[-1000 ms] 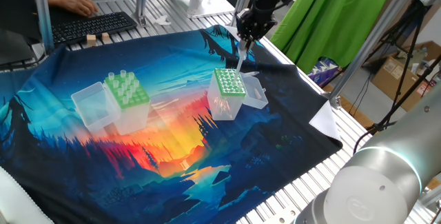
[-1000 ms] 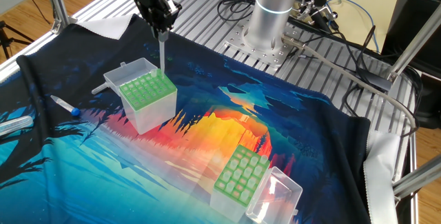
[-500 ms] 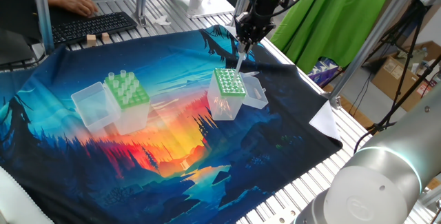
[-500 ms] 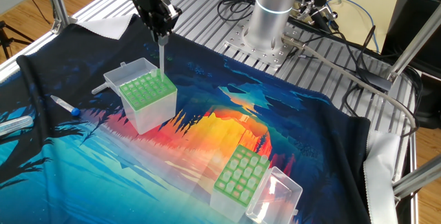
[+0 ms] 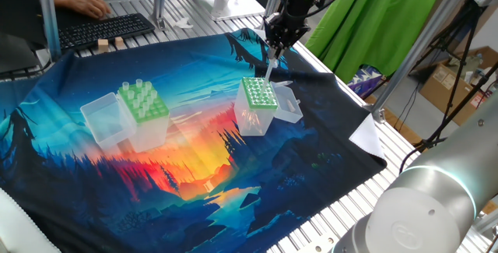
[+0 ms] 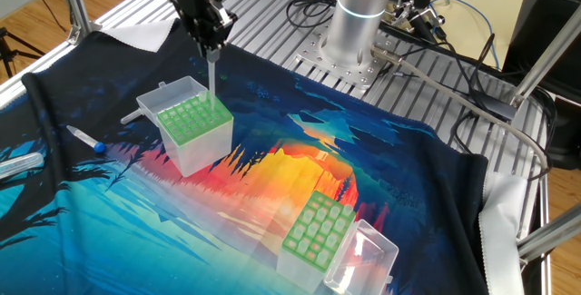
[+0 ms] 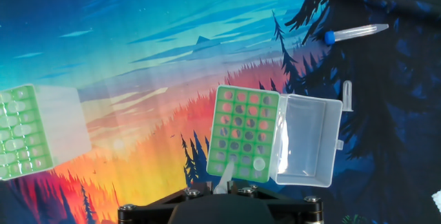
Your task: Transfer all large pipette tips from one holder to another
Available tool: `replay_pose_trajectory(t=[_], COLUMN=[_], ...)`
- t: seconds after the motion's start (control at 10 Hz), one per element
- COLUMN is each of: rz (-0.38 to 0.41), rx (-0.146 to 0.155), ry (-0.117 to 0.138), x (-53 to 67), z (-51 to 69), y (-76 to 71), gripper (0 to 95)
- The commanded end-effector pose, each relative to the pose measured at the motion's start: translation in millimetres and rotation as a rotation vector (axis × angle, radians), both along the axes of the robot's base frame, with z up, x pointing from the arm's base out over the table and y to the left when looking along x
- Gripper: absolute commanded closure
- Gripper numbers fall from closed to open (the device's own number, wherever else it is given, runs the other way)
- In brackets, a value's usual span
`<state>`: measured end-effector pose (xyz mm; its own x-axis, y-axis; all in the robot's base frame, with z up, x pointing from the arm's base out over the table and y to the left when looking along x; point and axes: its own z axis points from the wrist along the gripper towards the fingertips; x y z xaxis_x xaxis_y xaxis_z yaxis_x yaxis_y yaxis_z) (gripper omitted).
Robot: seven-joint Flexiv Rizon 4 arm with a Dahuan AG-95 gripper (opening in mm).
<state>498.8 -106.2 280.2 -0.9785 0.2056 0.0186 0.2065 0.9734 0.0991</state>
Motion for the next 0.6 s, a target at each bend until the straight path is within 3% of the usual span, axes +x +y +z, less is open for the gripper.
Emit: replay_pose_trajectory(t=[0.1,0.6], rz=[0.001,0.005], rx=[0.0,0.003], ry=[-0.003,-0.016], x=[-0.7,0.3], z=[-1.8,-10.2], y=[0.0,0.2], gripper=[95.0,95.0])
